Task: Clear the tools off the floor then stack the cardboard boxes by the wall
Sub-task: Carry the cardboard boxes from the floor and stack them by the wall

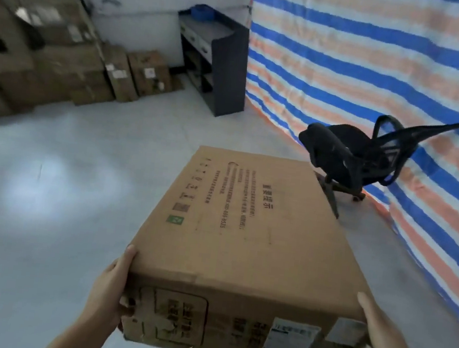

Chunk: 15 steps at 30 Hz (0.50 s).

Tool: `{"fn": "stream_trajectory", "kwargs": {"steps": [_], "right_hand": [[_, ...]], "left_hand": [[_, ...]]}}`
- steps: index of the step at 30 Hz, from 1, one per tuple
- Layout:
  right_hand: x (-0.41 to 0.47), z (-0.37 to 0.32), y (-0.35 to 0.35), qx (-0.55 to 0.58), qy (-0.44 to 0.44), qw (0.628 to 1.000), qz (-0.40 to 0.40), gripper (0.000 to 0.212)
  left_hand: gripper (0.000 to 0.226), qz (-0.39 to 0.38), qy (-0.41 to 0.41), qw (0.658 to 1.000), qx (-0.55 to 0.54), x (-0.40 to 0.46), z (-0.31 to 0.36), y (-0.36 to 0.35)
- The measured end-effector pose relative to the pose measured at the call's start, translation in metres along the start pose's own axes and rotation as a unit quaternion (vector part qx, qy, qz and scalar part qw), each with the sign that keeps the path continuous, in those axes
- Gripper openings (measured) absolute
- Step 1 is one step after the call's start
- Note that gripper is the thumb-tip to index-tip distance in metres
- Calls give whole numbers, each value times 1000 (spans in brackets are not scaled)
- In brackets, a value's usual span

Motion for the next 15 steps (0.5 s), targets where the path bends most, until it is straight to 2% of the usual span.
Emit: {"fn": "stream_trajectory", "kwargs": {"steps": [5, 12, 15], "right_hand": [[4, -54, -116, -61, 17, 996, -69, 49], [62, -135, -220, -159, 14, 980, -116, 67], [90, -186, -265, -173, 20, 974, -148, 64]], "left_hand": [[56, 75, 5, 996, -54, 54, 32, 42], [41, 119, -10, 988, -93, 124, 67, 25], [43, 141, -4, 985, -101, 157, 89, 1]]}}
Point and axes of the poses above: each hand's wrist, its own x-axis towards the middle knuckle, its own y-axis out of the back of the hand, z = x × y, the point moved 6 cm from there along x, towards the middle knuckle, and after that the axes turned 7 degrees about -y, right-handed, at the moved point
